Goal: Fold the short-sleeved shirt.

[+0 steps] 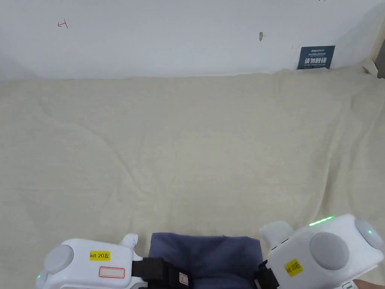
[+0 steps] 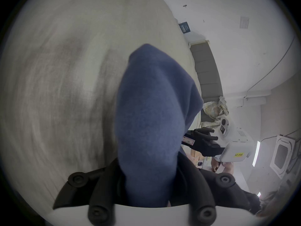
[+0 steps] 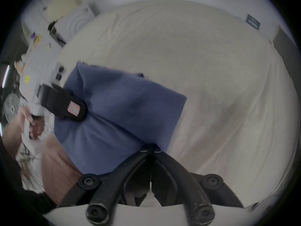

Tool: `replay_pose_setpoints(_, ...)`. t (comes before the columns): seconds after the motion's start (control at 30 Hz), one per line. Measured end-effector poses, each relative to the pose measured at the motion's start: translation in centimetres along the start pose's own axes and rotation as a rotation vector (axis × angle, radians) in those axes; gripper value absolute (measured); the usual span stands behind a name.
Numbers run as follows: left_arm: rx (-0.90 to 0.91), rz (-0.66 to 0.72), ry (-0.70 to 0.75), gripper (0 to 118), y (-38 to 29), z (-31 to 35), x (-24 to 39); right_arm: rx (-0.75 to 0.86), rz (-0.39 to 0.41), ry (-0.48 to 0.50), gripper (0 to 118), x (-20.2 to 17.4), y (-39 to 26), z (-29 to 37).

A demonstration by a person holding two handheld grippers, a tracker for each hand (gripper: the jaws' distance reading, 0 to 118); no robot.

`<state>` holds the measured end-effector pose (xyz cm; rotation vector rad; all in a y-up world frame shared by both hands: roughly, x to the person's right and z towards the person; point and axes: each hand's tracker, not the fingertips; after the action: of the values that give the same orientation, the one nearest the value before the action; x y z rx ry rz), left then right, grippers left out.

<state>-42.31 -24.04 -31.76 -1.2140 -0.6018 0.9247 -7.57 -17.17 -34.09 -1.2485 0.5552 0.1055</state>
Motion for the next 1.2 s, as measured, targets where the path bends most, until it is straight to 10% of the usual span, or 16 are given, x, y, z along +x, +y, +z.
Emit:
replay_pose_setpoints(0.1, 0.011, -0.107, 0.065, 23, 0.0, 0.6, 2.0, 0.083, -0.123, 0.077, 0, 0.1, -0.2, 1.8)
replay_pose_setpoints(0.27, 0.033, -0.177, 0.105, 23, 0.4, 6.4, 5.1, 0.141, 0.017, -0.019, 0, -3.5, -0.8, 4.9)
replay_pose_setpoints(0.73, 0.159, -0.113, 1.028, 24, 7.6, 35.9, -5.6, 0.061, -0.056, 0.120, 0, -8.5, 1.6, 1.1)
replay_pose_setpoints(0.8, 0.164, -0.096, 1.045, 53, 8.8, 38.0, -8.1, 0.039, -0.048, 0.120, 0, -8.9, 1.6, 0.6)
replay_pose_setpoints(0.87, 0.181, -0.072, 1.027, 111, 9.0, 39.0, -9.4, 0.027, -0.047, 0.107, 0, -9.1, 1.6, 0.2)
replay_pose_setpoints(0.9, 0.196, -0.064, 1.036, 118, 9.1, 39.6, -10.0, 0.018, -0.040, 0.103, 0, -9.1, 1.5, 0.1)
replay_pose_setpoints(1.2, 0.591, -0.045, 1.020, 118, 4.8, 42.6, -8.0, 0.142, -0.132, 0.134, 0, -7.7, 1.5, 1.4)
